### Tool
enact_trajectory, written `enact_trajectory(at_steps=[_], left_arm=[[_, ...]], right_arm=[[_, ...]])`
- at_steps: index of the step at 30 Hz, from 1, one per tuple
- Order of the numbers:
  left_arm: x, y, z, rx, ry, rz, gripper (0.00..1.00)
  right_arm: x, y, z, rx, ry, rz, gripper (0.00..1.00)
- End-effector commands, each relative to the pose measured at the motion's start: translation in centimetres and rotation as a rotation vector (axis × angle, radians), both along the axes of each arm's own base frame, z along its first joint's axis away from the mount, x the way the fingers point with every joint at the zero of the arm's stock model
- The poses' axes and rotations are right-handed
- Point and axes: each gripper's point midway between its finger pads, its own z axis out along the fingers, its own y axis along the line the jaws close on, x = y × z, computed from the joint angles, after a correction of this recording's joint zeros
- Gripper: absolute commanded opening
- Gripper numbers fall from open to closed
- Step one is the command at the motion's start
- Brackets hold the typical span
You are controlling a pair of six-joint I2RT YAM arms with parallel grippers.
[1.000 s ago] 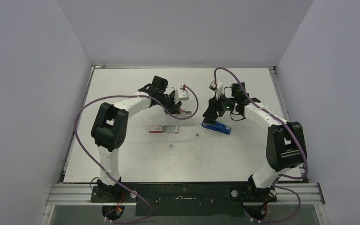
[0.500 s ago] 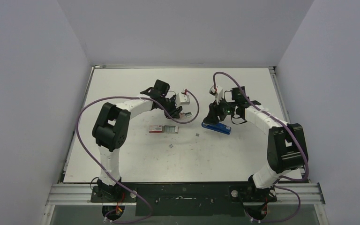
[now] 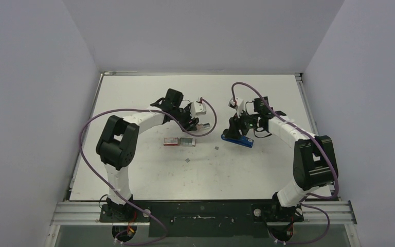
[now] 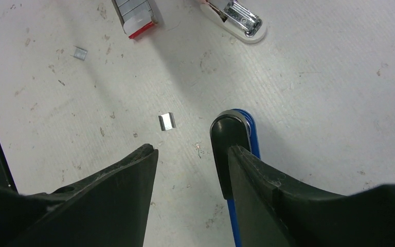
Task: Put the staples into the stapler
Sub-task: Place the stapler at the center of the board, then pick up the staple from the center of the board.
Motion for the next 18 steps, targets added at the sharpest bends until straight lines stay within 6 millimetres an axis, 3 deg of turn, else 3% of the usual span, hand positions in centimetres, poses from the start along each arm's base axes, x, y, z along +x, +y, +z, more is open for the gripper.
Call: enact_trajectory(at_steps=[1,4,9,18], left_arm=[[1.5,-0.1,4.9,-0.120,-0.086,0.039,0.50],[1.6,0.6,6.5,-0.151,-0.085,0.067,0.61],[0.7,2.2,8.4,-0.161,-0.076,0.103,0.63],[-1.5,4.6,12.1,-0.222,-0.070,0.148,0.65]], right_arm=[[-0.6,1.0,2.7,0.001,-0.131,0.100,0.55],[-1.9,1.9,2.4,-0.040,-0.153,0.167,0.60],[-3.8,3.6,0.0,-0.166,-0.178,0.244,0.61],[-3.7,4.2,-3.9,-0.297,-0.185,0.264,0.61]])
